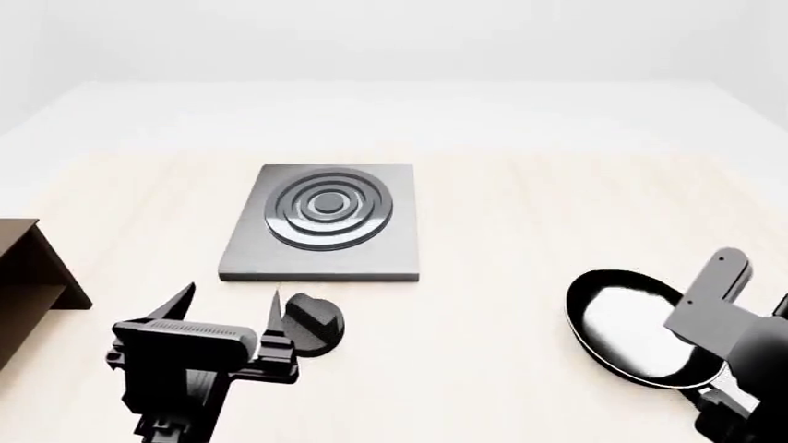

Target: Turn on the stove and put the frying pan on it.

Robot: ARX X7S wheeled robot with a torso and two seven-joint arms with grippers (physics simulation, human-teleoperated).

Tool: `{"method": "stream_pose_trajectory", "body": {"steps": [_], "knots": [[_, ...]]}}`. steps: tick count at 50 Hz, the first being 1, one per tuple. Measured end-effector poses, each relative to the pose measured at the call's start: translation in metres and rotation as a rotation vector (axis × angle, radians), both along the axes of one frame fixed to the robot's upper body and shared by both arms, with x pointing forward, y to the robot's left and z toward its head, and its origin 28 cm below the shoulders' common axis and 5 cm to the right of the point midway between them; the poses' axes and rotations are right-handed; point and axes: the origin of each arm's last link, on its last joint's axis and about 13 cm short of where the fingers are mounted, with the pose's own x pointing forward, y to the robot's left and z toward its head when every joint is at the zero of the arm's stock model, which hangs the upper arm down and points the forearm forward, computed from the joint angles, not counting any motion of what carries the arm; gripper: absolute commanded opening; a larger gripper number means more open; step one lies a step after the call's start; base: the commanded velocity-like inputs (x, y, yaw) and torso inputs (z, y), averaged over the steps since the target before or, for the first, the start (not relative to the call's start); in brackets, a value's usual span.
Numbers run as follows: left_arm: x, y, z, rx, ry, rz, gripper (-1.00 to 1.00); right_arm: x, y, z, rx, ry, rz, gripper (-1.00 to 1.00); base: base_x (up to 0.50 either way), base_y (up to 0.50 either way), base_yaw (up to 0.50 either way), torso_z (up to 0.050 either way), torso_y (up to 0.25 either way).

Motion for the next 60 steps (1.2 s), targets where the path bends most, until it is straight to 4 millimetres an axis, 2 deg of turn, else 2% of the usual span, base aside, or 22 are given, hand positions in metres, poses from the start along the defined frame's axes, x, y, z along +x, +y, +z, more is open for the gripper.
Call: {"method": "stream_pose_trajectory", "body": {"steps": [17, 31, 60], "knots": [[0.000, 0.000, -0.002, 0.010, 0.000, 0.004, 1.00, -0.001, -0.007, -0.015, 0.058, -0.025, -0.042, 1.00, 0.00, 0.00, 0.00, 0.000, 0.000], [0.001, 0.000, -0.002, 0.015, -0.001, 0.009, 1.00, -0.006, -0.020, -0.037, 0.087, -0.006, -0.102, 1.00, 0.00, 0.00, 0.00, 0.000, 0.000], [0.002, 0.000, 0.000, 0.015, -0.001, 0.020, 1.00, -0.009, -0.043, -0.066, 0.103, -0.010, -0.184, 1.00, 0.00, 0.00, 0.00, 0.000, 0.000]]}}
